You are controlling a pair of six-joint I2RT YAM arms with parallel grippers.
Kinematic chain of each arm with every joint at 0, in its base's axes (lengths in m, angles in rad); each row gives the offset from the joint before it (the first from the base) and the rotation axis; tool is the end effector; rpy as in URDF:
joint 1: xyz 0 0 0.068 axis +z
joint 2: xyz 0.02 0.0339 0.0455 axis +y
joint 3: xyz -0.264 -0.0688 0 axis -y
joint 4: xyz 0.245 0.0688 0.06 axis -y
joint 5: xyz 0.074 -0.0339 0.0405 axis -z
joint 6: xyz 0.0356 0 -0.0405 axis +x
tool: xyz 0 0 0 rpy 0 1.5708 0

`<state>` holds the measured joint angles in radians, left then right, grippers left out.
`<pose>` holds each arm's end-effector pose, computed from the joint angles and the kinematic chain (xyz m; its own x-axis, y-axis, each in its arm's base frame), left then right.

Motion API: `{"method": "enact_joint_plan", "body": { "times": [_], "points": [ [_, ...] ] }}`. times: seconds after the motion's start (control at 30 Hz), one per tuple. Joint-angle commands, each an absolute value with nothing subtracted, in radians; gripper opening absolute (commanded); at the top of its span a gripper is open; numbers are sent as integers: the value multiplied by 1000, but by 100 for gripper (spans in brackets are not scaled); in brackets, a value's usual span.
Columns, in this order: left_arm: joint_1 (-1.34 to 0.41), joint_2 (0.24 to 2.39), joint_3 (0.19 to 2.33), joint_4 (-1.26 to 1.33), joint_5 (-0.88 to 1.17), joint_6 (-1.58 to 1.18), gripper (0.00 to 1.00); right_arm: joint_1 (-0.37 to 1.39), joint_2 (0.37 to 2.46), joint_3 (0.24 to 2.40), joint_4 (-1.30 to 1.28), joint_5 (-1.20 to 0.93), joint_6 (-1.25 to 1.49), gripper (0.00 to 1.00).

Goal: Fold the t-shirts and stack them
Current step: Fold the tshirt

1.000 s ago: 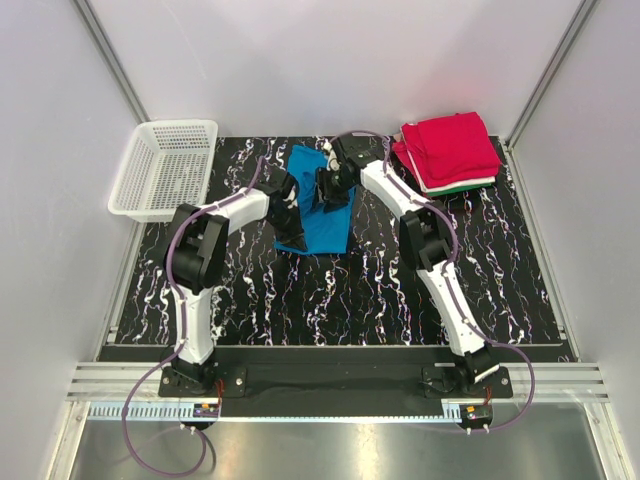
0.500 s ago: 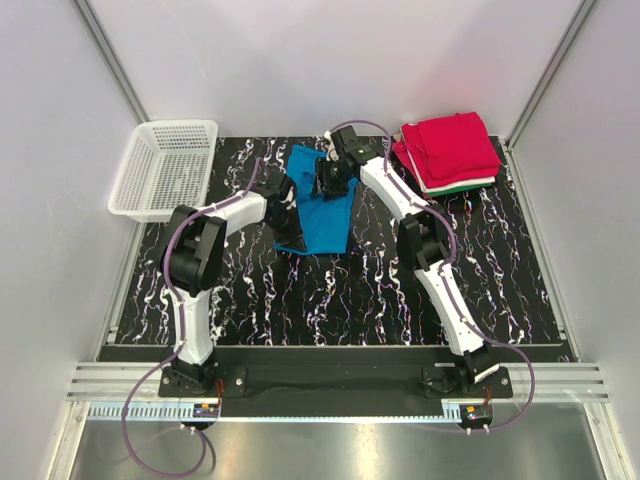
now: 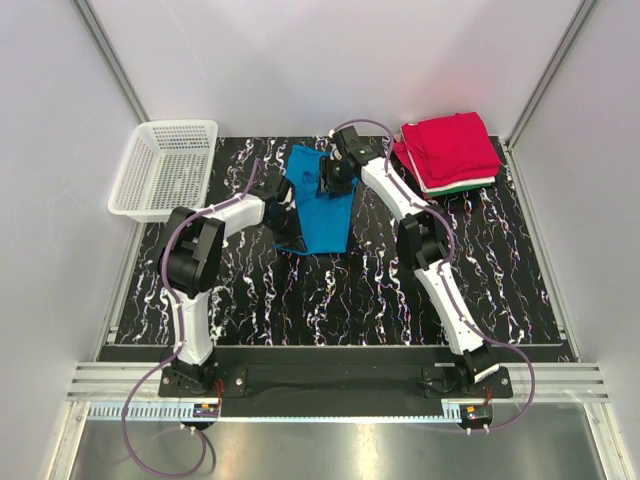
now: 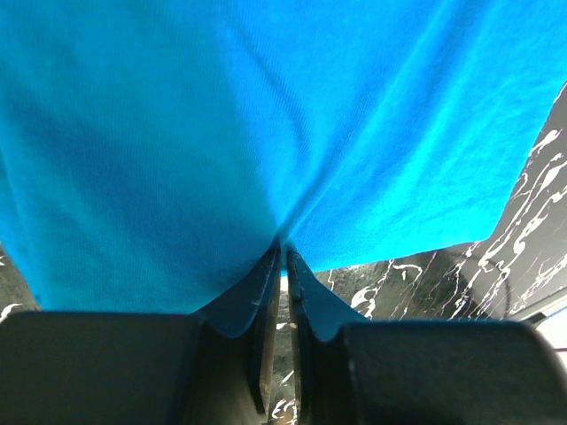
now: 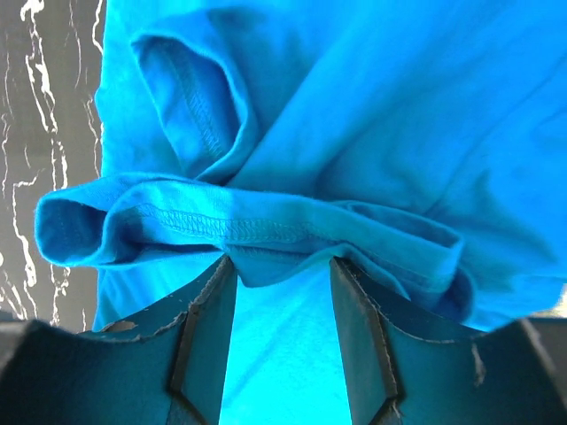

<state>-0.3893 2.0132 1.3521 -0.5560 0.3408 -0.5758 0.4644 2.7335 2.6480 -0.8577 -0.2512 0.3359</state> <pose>0.3660 -0.1630 0.1481 -0.9811 -0.1522 -0.1198 -0.0827 0.8884 -0.4516 0.5104 0.2656 0.1693 -0.8693 -0.0784 -0.4881 -0.2942 0.8754 0.3835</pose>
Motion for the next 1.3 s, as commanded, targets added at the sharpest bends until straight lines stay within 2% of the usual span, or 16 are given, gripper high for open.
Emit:
{"method": "enact_joint_plan", "body": {
  "times": [0.0,0.37,0.6,0.8,1.27],
  "points": [
    [-400,2016,1292,-640,325,-537,17,430,2737,2715,-778,-146,305,54],
    [-429,1990,1235,-612,359,-537,17,419,2727,2729,-758,-130,293,56],
    [-507,1947,1207,-588,393,-577,19,423,2504,2544,-805,-153,273,56],
    [-567,1902,1103,-569,362,-635,18,451,2341,2367,-813,-135,253,56],
    [-707,1710,828,-509,350,-753,17,457,2122,2255,-851,-104,261,56]
  ]
}}
